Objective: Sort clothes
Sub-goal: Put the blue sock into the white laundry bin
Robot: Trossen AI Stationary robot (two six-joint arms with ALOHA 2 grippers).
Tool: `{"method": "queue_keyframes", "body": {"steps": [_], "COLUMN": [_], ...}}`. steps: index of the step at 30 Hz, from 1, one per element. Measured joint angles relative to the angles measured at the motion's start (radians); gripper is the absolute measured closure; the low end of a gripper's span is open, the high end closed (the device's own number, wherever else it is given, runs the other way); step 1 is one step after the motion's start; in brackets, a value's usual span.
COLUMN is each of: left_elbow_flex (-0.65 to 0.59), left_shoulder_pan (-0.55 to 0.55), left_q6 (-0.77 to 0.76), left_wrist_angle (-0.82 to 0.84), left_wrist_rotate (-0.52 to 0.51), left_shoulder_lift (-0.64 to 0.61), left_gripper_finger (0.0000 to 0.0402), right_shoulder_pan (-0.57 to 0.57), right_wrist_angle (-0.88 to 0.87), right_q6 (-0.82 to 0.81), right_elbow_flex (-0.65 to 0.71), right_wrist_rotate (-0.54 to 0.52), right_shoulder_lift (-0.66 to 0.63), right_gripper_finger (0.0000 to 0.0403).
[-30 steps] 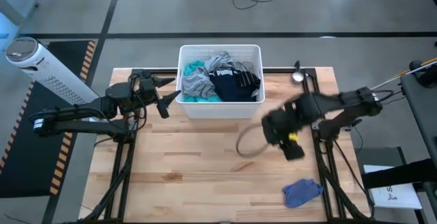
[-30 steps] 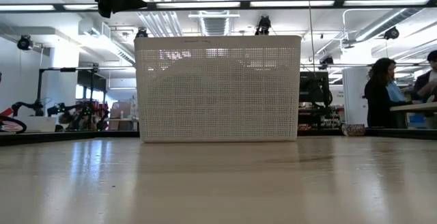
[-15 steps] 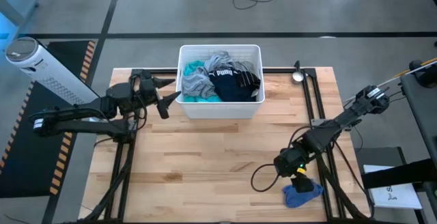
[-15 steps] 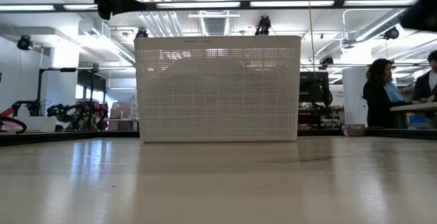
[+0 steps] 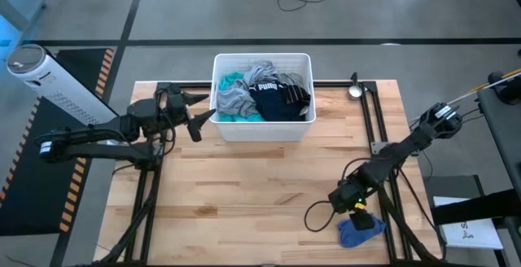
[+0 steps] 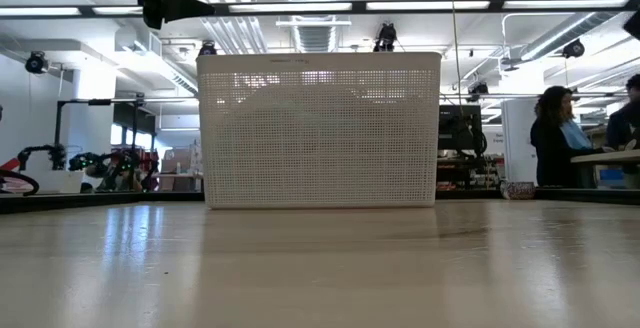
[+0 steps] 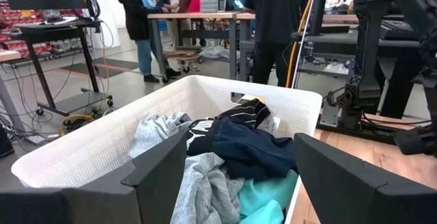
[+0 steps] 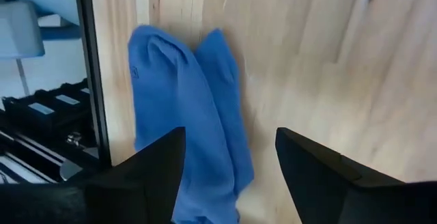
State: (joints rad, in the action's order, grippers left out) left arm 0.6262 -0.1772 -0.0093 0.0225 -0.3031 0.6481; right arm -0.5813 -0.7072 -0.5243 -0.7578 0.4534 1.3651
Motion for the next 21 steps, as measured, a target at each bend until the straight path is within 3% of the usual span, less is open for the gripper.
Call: {"method": "queue_keyframes", "body": {"steps": [6,15,21], "left_elbow_flex": [0.0,0.0,0.0], "left_shoulder_pan": [0.0,0.0,0.0], "left_q6": [0.0,0.0,-0.001], "left_wrist_angle": [0.002,0.002,0.0], "left_wrist_rotate": [0.0,0.0,0.0], "left_shoulder_lift": [0.001,0.001,0.001], "left_gripper_finger": [0.0143,0.0143,0.0143], "right_shoulder_pan": [-0.039,-0.079,-0.087], "right_wrist_angle": [0.181,0.388,0.464], "right_q6": [-0.068,-0.193,-0.208], "right_elbow_flex": [0.08,0.196,0.208], "right_wrist_rotate": [0.061,0.059,0.076], "right_shoulder_lift": [0.0,0.003,0.094], "right_gripper_finger": [0.0209,0.0231,0.0248]}}
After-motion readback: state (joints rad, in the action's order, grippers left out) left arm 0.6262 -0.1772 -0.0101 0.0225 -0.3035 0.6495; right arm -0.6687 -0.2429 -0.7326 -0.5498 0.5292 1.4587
